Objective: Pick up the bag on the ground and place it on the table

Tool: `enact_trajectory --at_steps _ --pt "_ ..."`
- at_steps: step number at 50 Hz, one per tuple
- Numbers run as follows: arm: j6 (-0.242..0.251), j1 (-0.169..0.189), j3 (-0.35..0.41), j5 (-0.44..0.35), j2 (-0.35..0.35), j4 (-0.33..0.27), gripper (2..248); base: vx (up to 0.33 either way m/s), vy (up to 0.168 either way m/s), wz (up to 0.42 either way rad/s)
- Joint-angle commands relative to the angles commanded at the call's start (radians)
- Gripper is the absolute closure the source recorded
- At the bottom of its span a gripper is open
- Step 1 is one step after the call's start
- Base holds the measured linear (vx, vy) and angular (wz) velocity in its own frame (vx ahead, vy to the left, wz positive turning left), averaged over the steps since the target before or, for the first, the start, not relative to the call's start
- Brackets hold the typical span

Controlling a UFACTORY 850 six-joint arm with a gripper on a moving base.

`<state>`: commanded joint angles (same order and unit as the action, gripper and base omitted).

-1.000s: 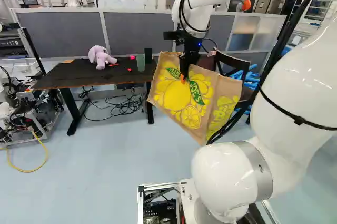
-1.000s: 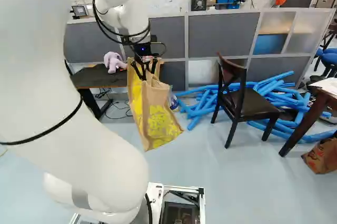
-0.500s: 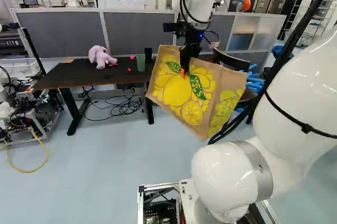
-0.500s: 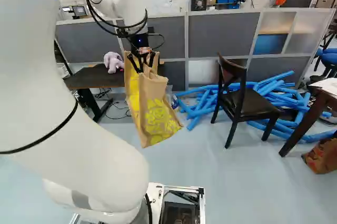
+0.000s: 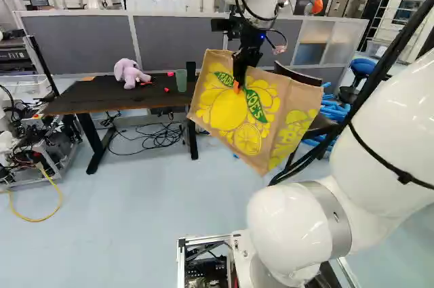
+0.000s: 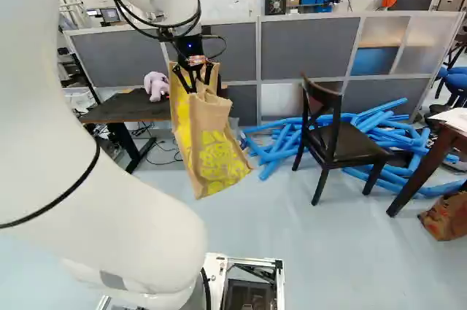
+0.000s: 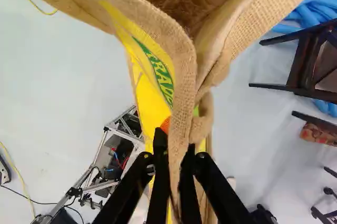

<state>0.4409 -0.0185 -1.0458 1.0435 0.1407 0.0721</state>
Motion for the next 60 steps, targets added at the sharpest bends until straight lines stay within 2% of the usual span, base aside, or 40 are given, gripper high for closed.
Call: enact_trajectory --at_steps 28,60 --pt "0.0 0.0 0.0 0.0 0.0 0.0 228 0.003 -0.002 -0.009" --pt "0.0 0.0 0.0 0.0 0.0 0.0 228 0.0 0.022 0.107"
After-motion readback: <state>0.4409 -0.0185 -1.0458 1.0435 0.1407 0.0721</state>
